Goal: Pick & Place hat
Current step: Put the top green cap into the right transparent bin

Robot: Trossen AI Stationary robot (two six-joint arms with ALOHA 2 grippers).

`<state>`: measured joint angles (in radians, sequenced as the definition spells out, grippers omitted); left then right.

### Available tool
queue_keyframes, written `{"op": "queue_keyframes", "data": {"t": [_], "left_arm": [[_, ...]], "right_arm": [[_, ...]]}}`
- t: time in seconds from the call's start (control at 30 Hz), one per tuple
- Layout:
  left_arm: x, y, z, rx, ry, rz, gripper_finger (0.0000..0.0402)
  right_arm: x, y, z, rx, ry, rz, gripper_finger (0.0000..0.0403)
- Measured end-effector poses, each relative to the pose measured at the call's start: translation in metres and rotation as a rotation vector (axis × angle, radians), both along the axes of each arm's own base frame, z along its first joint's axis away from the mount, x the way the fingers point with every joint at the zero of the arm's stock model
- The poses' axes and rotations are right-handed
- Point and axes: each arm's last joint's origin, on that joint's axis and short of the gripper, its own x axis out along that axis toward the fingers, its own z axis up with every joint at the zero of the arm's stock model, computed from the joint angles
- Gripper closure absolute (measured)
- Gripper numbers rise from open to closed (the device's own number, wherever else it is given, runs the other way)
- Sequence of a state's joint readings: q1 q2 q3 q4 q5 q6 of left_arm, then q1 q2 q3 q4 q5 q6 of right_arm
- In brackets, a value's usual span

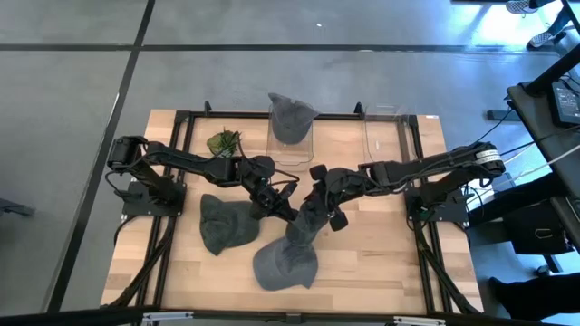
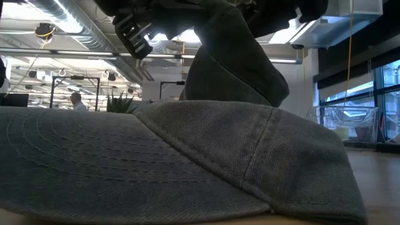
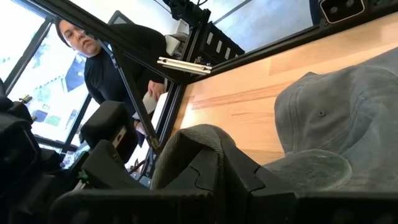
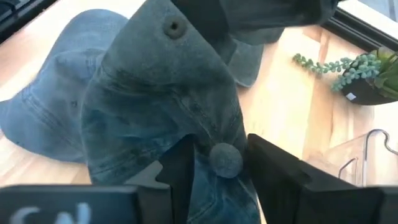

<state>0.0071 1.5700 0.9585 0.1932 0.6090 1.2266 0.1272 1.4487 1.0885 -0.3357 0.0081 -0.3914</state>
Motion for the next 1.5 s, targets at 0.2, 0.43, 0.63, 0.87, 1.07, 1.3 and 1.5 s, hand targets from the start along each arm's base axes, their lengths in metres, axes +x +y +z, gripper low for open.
{"op": "queue_keyframes", "data": {"t": [0.2,0.43,0.63,0.87,1.07,1.3,1.5], "left_arm": [[0.002,0.002,0.002,-0.055,0.027,0.096,0.0387],[-0.001,0.002,0.011,-0.085,0.014,0.12,0.0372],[-0.013,0.007,0.026,-0.166,0.052,0.145,0.0336],[-0.033,0.021,0.038,-0.235,0.177,0.247,0.0278],[-0.055,0.032,0.054,-0.319,0.245,0.481,0.0257],[-0.079,0.045,0.064,-0.478,0.339,0.791,0.026],[-0.088,0.05,0.064,-0.558,0.404,0.872,0.026]], "right_arm": [[-0.002,-0.002,-0.002,-0.046,0.028,-0.056,0.0351],[-0.003,-0.005,-0.002,-0.099,0.034,-0.136,0.0364],[-0.002,-0.004,0.014,-0.106,0.03,-0.142,0.0363],[-0.007,-0.007,0.039,-0.143,0.095,-0.234,0.0363],[-0.019,-0.012,0.066,-0.232,0.168,-0.342,0.0363],[-0.043,-0.024,0.12,-0.424,0.193,-0.518,0.0363],[-0.076,-0.048,0.157,-0.619,0.286,-0.693,0.0363]]}}
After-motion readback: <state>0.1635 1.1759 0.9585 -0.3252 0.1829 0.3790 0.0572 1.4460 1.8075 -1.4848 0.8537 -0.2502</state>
